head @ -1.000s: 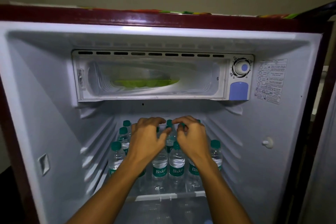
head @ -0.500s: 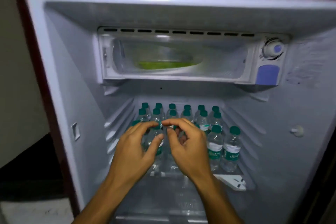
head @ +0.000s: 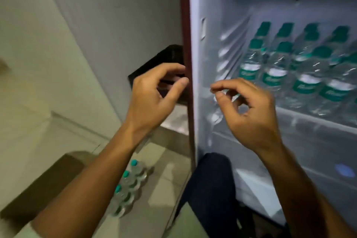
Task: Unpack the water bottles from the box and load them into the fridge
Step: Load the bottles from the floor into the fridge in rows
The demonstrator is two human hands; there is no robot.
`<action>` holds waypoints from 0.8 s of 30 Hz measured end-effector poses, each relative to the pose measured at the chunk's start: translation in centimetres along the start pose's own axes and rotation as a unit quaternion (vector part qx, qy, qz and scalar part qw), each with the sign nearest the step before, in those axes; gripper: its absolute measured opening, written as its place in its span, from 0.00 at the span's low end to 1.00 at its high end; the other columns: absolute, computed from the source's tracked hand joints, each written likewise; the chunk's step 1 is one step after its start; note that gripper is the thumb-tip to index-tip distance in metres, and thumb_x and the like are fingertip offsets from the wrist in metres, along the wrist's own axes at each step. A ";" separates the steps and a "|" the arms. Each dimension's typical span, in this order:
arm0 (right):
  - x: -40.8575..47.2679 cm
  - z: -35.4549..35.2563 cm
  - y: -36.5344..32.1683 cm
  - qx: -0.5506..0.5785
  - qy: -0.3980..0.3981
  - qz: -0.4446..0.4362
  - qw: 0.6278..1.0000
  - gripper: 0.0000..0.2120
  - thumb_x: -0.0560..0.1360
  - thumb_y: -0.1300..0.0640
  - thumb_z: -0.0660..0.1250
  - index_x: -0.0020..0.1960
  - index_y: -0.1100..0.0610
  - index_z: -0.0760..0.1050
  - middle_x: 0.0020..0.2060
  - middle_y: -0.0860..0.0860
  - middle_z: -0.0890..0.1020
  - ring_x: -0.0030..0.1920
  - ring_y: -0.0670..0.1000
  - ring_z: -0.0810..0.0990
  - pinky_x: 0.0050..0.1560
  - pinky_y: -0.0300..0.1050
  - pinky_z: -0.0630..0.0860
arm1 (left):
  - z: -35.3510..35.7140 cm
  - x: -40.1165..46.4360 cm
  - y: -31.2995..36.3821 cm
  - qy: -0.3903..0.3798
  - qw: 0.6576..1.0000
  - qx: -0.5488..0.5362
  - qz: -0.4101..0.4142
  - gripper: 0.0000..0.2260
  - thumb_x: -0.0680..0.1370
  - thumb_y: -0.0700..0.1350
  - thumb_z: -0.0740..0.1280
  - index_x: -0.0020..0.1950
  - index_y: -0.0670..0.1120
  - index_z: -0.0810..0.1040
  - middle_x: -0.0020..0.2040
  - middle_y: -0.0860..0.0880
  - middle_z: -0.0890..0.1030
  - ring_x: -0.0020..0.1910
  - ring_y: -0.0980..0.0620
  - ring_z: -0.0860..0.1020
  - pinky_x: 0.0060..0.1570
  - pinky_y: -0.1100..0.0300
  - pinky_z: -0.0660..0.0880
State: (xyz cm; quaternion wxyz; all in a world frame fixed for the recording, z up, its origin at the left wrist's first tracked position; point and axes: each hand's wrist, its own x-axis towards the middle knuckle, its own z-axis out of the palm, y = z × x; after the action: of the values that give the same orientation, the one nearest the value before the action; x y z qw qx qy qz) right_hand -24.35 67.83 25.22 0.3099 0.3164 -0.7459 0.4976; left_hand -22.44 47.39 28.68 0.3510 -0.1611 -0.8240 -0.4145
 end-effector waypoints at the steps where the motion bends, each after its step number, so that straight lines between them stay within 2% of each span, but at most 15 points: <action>1: -0.3 1.0 0.0 0.003 -0.019 -0.007 1.000 0.07 0.79 0.61 0.68 0.55 0.53 0.82 0.43 0.52 0.82 0.37 0.53 0.78 0.35 0.51 0.74 | -1.3 -0.7 -1.1 0.002 0.999 0.025 -0.020 0.09 0.78 0.43 0.69 0.58 0.43 0.81 0.51 0.51 0.84 0.48 0.57 0.82 0.49 0.65 0.78; 5: -1.5 4.9 0.0 0.031 -0.077 -0.033 0.996 0.07 0.78 0.63 0.68 0.54 0.57 0.83 0.43 0.50 0.82 0.37 0.48 0.77 0.40 0.34 0.71 | -5.2 -4.0 -5.1 -0.002 0.990 0.096 -0.105 0.11 0.79 0.49 0.68 0.60 0.49 0.80 0.53 0.57 0.82 0.52 0.61 0.80 0.49 0.69 0.76; 9: -3.0 8.6 0.5 0.065 -0.156 0.007 0.986 0.08 0.79 0.60 0.68 0.56 0.54 0.83 0.46 0.45 0.82 0.39 0.44 0.78 0.41 0.27 0.67 | -7.2 -8.5 -8.7 -0.016 0.969 0.127 -0.214 0.11 0.79 0.50 0.67 0.61 0.53 0.79 0.54 0.61 0.80 0.52 0.65 0.78 0.47 0.71 0.76; 12: -4.0 11.2 1.2 0.083 -0.207 0.033 0.974 0.09 0.79 0.57 0.68 0.58 0.50 0.82 0.45 0.45 0.82 0.41 0.48 0.79 0.39 0.28 0.69 | -7.9 -11.9 -11.4 -0.031 0.947 0.158 -0.278 0.12 0.79 0.50 0.68 0.62 0.51 0.79 0.54 0.59 0.80 0.51 0.66 0.78 0.44 0.72 0.73; 14: -4.5 12.9 1.7 0.089 -0.239 0.047 0.966 0.10 0.79 0.56 0.67 0.59 0.50 0.81 0.45 0.45 0.82 0.43 0.48 0.79 0.41 0.36 0.75 | -8.3 -14.3 -13.4 -0.046 0.932 0.177 -0.312 0.13 0.78 0.49 0.68 0.62 0.49 0.79 0.55 0.56 0.81 0.50 0.64 0.78 0.45 0.70 0.73; 16: -5.0 14.6 2.1 0.092 -0.273 0.067 0.955 0.10 0.79 0.55 0.67 0.60 0.49 0.81 0.45 0.40 0.81 0.44 0.46 0.79 0.43 0.40 0.78 | -8.7 -16.8 -15.3 -0.070 0.918 0.190 -0.342 0.14 0.78 0.50 0.69 0.63 0.49 0.78 0.56 0.54 0.81 0.50 0.62 0.78 0.46 0.66 0.75; 18: -5.6 16.4 2.4 0.094 -0.306 0.079 0.944 0.11 0.79 0.53 0.66 0.60 0.47 0.80 0.45 0.34 0.78 0.44 0.45 0.78 0.44 0.35 0.76 | -9.0 -19.2 -17.3 -0.094 0.900 0.212 -0.369 0.15 0.77 0.51 0.69 0.63 0.49 0.77 0.55 0.54 0.81 0.49 0.62 0.78 0.48 0.63 0.77; 21: -6.9 19.0 2.8 0.102 -0.359 0.110 0.921 0.12 0.79 0.52 0.66 0.62 0.46 0.78 0.49 0.37 0.79 0.44 0.45 0.78 0.45 0.38 0.78 | -9.1 -22.3 -19.7 -0.115 0.871 0.235 -0.415 0.16 0.77 0.52 0.69 0.64 0.51 0.76 0.56 0.53 0.81 0.49 0.61 0.77 0.51 0.58 0.78; 24: -8.5 21.6 3.2 0.108 -0.405 0.132 0.898 0.13 0.79 0.52 0.66 0.64 0.44 0.77 0.53 0.38 0.80 0.44 0.42 0.78 0.45 0.37 0.79 | -9.1 -25.0 -21.7 -0.129 0.840 0.244 -0.468 0.17 0.76 0.50 0.71 0.64 0.52 0.75 0.59 0.53 0.80 0.51 0.58 0.76 0.50 0.60 0.74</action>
State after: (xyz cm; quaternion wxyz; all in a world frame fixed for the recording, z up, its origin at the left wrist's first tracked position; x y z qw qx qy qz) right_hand -24.88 49.91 10.14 -0.1231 0.4205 -0.7837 0.4402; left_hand -12.90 27.62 2.22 0.0341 0.2825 -0.9136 -0.2903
